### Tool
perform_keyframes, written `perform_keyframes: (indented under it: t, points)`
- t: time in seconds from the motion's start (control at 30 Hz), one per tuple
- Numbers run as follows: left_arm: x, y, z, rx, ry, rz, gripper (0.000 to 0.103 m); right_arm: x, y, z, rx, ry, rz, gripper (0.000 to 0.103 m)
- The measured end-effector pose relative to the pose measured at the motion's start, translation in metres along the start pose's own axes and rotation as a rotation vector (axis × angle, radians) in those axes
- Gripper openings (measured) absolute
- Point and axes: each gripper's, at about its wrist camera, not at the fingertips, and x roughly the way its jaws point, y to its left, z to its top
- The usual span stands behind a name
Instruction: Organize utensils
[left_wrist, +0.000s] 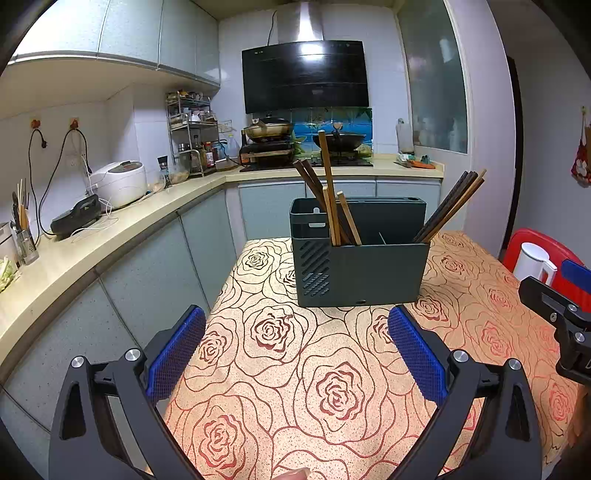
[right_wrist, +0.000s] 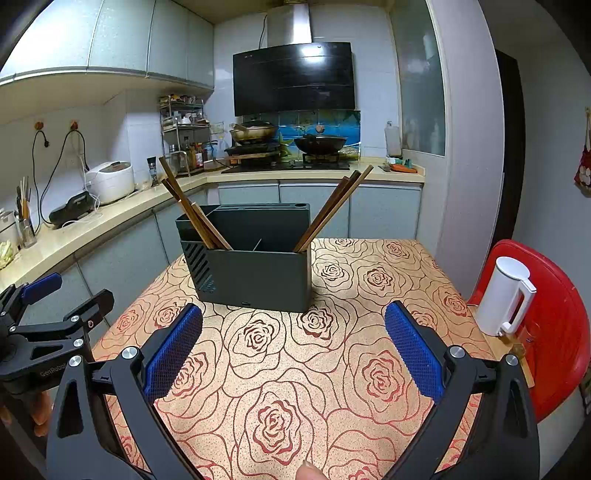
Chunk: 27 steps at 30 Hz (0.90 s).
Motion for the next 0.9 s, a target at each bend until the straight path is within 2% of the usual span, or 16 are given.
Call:
perform_keyframes:
  t: [0.73,0.9]
  points:
    - [0.003,0.003,-0.0047,-0.02,0.007,-0.025,0.096,0.0016,0.0014,-0.0018,-0.005,0.006,0.004,0.096]
    - [0.0011,0.0034,-0.0044,-0.015,-0.016,-0.009,0.096,0.0022,0.002,-0.0029,-0.006,0.008,0.004,0.096]
